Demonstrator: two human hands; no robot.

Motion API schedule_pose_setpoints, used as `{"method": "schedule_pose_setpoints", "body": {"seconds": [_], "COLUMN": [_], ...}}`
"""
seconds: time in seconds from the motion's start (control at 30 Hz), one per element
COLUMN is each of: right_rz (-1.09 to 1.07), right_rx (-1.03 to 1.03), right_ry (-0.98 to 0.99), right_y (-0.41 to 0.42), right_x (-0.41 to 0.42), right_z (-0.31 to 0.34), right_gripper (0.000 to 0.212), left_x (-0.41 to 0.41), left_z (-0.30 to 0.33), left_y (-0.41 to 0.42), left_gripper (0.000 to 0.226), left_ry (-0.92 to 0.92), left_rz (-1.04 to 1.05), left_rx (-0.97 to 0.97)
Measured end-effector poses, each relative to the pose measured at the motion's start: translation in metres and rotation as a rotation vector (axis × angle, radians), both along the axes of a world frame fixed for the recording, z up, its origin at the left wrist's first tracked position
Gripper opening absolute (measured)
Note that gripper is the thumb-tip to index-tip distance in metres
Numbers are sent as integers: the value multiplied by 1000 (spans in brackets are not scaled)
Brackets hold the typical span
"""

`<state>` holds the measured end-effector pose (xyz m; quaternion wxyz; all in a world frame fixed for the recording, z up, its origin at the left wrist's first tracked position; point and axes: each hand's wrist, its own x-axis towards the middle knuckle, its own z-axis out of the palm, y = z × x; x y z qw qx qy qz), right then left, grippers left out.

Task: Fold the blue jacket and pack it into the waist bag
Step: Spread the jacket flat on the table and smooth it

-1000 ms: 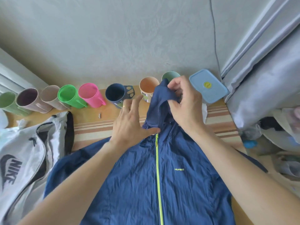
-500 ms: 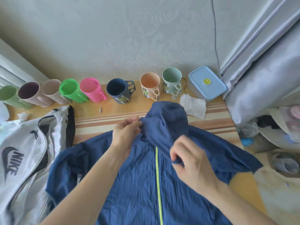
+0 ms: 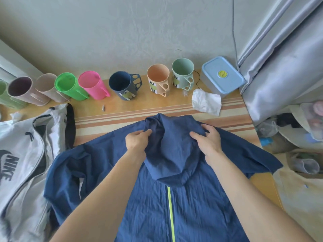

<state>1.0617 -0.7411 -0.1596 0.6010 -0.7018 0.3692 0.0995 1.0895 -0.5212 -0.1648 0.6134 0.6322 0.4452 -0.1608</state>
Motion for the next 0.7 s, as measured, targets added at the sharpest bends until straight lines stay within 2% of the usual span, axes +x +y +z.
{"method": "schedule_pose_setpoints", "body": {"seconds": [0.13, 0.2, 0.27, 0.33, 0.4, 0.47, 0.5, 0.57, 0.63, 0.7], "right_rz": [14, 60, 123, 241, 438, 722, 857, 1045, 1087, 968], "right_rx": [-107, -173, -319, -615, -849, -955, -985, -1010, -986, -893], "right_ry": [-95, -58, -75, -257, -464, -516, -466, -324, -283, -326], "right_y": [-4, -8, -10, -6, 5, 19, 24, 29, 28, 20], "right_x": [-20, -34, -47, -55, -58, -64, -66, -71, -73, -74], "right_z": [-6, -12, -16, -15, -15, -26, -37, -61, -74, -69], "right_gripper": [36, 31, 28, 35, 43, 51, 56, 65, 68, 64], "left_x": [-11, -23, -35, -46, -60, -71, -75, -79, -81, -81], "left_z": [-8, -13, -14, -11, -2, -7, -16, -44, -61, -63], "left_y": [33, 46, 49, 40, 25, 6, 0, 1, 8, 7], "left_gripper": [35, 30, 26, 30, 34, 43, 50, 60, 64, 64], "left_ry": [-22, 4, 14, -117, -521, -885, -914, -762, -628, -588], "left_rz": [348, 372, 286, 53, -321, -832, -1082, -1388, -1473, -1485], "left_rx": [-330, -298, -78, 395, 824, 1011, 1049, 1110, 1140, 1148]}}
